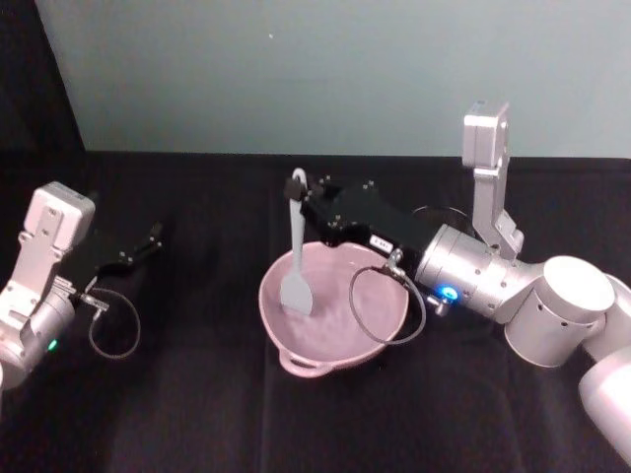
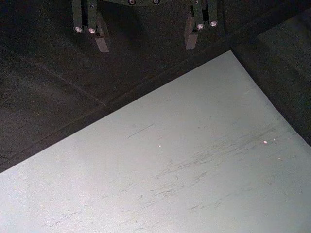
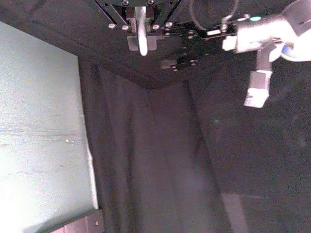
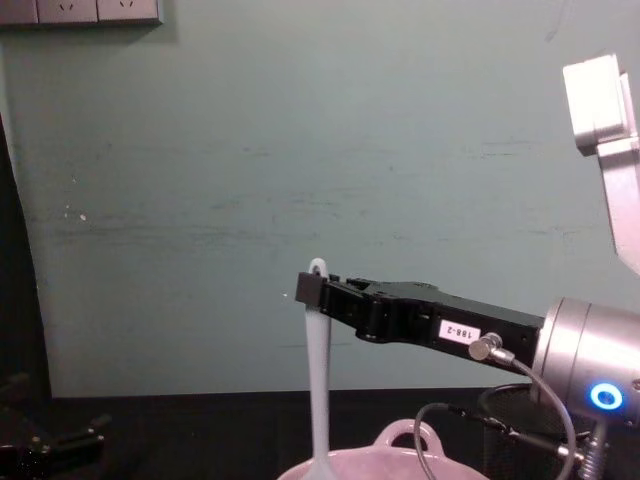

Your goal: Use the one hand to pick up the spoon and stir the clear water in the bowl.

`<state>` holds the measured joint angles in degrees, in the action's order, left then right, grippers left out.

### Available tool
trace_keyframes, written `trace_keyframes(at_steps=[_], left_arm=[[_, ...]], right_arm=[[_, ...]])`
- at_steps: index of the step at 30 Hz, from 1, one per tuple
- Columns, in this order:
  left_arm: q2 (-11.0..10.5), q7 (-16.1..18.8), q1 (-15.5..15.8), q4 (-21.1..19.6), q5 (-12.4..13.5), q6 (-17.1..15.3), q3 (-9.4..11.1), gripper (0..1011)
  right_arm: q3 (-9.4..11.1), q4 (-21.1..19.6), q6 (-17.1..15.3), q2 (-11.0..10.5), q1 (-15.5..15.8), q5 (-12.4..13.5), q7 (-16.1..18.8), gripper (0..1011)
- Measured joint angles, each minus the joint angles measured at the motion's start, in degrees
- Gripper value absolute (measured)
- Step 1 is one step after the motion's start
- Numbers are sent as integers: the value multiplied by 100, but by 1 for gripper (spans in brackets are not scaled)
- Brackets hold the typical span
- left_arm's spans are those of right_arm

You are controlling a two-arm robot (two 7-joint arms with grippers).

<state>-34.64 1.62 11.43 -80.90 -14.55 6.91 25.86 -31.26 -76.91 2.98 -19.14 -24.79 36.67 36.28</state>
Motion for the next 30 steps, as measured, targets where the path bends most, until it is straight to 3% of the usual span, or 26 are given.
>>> trace_keyframes(at_steps=[2, 7, 13, 20, 30], left_arm=[[0, 0, 0, 0, 0, 0, 0, 1011], [0, 0, 0, 0, 0, 0, 0, 1011], [0, 0, 0, 0, 0, 0, 0, 1011], [0, 0, 0, 0, 1, 0, 0, 1011], [0, 0, 0, 0, 1, 0, 0, 1011]], right_arm=[[13, 267, 52, 66, -150, -20, 17, 106], [111, 458, 94, 26, -277, -111, -30, 106], [283, 416, 98, -136, -245, -181, -164, 106], [436, -79, -28, -423, 70, -232, -296, 106], [388, -869, -216, -609, 532, -190, -320, 106]])
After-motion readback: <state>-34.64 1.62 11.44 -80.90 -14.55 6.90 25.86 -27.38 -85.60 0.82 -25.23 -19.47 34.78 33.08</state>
